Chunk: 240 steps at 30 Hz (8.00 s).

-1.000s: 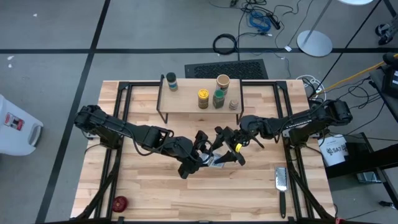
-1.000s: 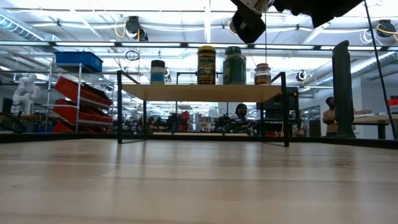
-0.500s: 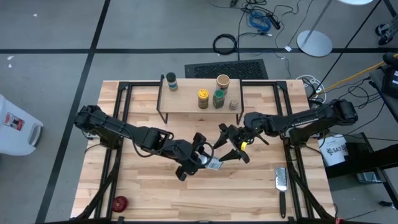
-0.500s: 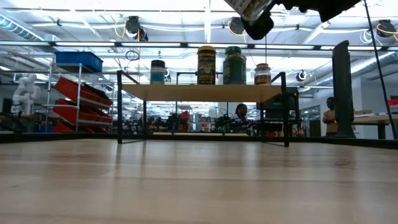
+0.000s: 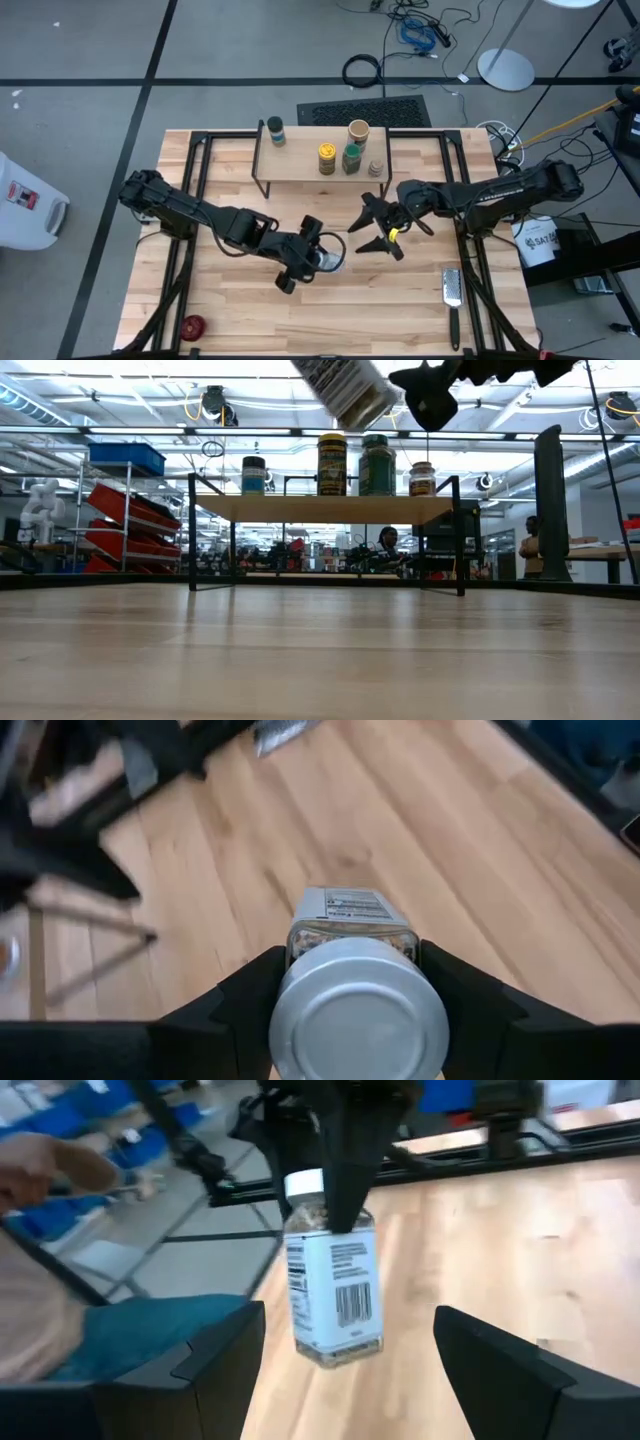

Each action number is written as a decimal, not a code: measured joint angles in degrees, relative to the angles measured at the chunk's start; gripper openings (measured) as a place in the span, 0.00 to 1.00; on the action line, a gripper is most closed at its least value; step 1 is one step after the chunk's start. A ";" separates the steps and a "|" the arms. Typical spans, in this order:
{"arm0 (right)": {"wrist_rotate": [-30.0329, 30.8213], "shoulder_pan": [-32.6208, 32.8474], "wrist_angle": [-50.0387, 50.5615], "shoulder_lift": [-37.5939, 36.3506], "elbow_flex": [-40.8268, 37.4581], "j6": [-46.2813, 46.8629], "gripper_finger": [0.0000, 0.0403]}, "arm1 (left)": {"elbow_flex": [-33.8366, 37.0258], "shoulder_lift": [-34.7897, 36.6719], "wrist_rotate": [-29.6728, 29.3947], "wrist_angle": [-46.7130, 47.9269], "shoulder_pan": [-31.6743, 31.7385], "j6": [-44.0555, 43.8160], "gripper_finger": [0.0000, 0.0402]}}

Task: Shelf spices
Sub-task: Remove the white seasoning bottle from the shelf, then remove the transparent seasoning bottle from the shelf

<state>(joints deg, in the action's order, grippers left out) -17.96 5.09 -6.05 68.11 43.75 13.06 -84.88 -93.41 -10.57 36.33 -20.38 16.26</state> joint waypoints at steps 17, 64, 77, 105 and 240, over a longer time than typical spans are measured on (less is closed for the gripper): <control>1.76 1.02 2.41 -0.36 0.00 -0.72 0.69 | 0.00 0.00 1.59 22.40 2.64 -29.29 0.52; 1.61 9.63 7.90 -0.32 0.00 1.78 0.69 | 30.80 27.07 2.21 18.19 4.11 -42.76 0.52; 1.63 6.83 7.21 -0.30 0.00 0.61 0.69 | 30.80 26.25 4.64 18.36 7.07 -42.91 0.52; 1.56 6.63 8.13 -0.30 0.00 1.21 0.69 | 30.77 16.17 13.53 20.97 9.53 -41.40 0.52; 18.59 -29.14 51.71 8.26 23.23 -21.22 0.77 | 8.50 16.20 -21.15 21.16 9.49 -32.00 0.61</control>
<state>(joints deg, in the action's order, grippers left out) 0.62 -24.05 45.66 76.37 66.98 -8.16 -76.38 -77.21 -31.73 57.49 -10.90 -15.75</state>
